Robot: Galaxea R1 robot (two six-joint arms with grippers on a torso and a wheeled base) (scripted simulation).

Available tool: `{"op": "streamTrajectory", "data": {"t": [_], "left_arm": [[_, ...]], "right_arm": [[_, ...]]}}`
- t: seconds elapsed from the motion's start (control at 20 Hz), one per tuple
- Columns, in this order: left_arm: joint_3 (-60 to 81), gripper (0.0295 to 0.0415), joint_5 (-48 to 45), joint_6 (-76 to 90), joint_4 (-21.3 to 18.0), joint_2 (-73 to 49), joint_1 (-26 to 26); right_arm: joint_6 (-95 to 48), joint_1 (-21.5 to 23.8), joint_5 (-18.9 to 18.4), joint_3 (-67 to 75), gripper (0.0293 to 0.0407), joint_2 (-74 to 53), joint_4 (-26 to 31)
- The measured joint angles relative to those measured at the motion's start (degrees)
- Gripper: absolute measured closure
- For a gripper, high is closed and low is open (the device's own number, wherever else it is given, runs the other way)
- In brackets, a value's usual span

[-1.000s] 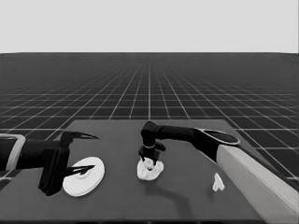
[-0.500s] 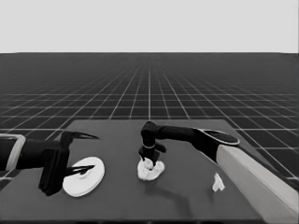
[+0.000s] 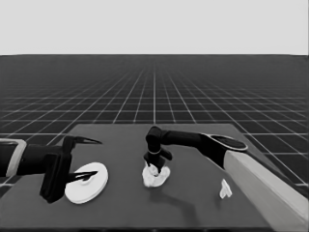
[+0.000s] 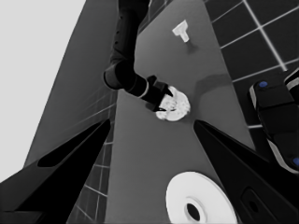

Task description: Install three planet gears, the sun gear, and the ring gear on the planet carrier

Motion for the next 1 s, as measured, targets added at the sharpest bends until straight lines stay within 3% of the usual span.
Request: {"op": "streamTrajectory", "data": {"t": [1.0], "left_arm": [[0.0, 0.0326, 0.0, 0.0, 0.0, 0.0, 0.0]], "right_arm": [[12.0, 0.0, 0.0, 0.0, 0.039, 0.0, 0.0]]}}
